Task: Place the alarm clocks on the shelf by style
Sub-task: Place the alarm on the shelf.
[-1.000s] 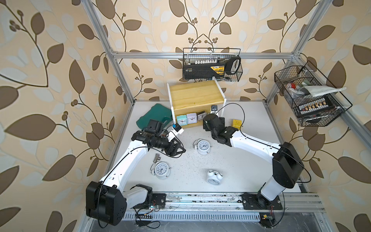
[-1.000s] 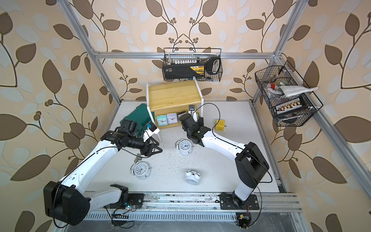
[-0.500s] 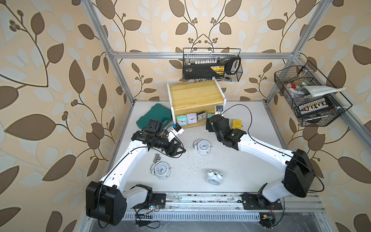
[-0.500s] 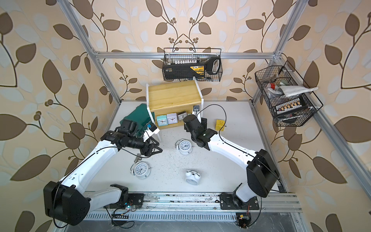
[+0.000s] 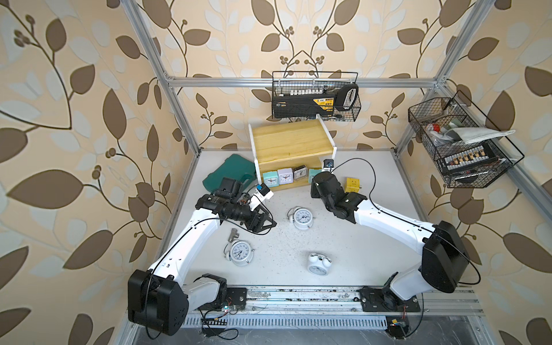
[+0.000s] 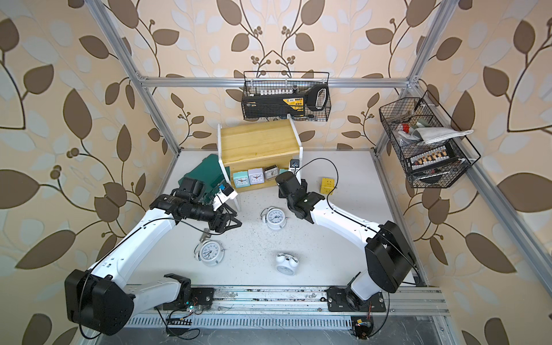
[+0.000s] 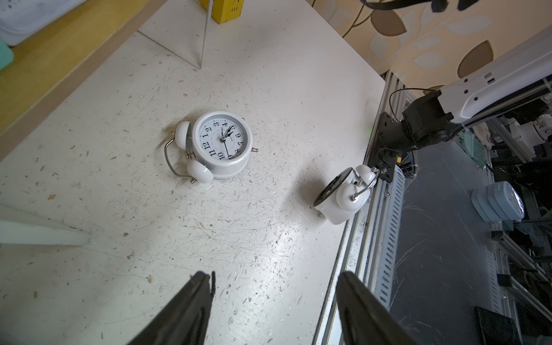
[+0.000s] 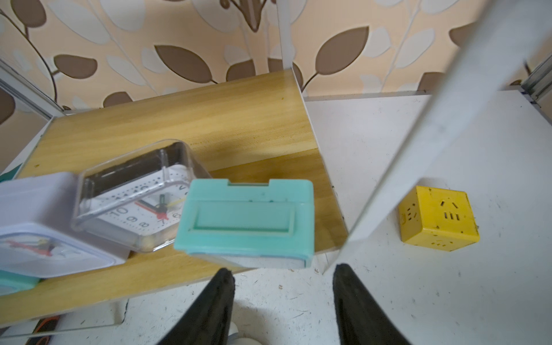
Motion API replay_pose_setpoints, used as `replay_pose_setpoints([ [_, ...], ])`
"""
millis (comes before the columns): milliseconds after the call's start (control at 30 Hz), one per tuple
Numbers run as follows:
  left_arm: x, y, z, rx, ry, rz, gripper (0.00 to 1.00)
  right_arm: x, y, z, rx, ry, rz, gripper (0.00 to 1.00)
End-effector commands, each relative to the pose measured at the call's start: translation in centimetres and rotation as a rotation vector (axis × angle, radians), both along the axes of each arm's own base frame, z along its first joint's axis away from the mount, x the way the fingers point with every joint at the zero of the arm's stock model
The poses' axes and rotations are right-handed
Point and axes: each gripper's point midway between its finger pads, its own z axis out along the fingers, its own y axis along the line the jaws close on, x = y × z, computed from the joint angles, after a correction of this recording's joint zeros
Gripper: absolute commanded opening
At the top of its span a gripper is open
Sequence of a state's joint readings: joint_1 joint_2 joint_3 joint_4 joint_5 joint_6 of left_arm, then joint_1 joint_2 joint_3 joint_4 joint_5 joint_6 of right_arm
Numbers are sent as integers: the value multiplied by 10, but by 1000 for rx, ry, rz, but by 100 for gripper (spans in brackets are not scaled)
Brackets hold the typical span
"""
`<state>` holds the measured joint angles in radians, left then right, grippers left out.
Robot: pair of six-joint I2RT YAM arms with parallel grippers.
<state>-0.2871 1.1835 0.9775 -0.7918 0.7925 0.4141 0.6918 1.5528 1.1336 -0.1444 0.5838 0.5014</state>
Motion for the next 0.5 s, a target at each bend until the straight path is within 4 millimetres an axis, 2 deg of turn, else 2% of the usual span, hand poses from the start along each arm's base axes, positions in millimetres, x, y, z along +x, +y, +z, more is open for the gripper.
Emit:
replay_pose_setpoints([
  [0,-5,1,7,-31,-10,-12,70,5,2,-11,18,24,9,55],
  [467,-5,1,6,-30,-9,-14,70,17,2,-15,25,31,3,53],
])
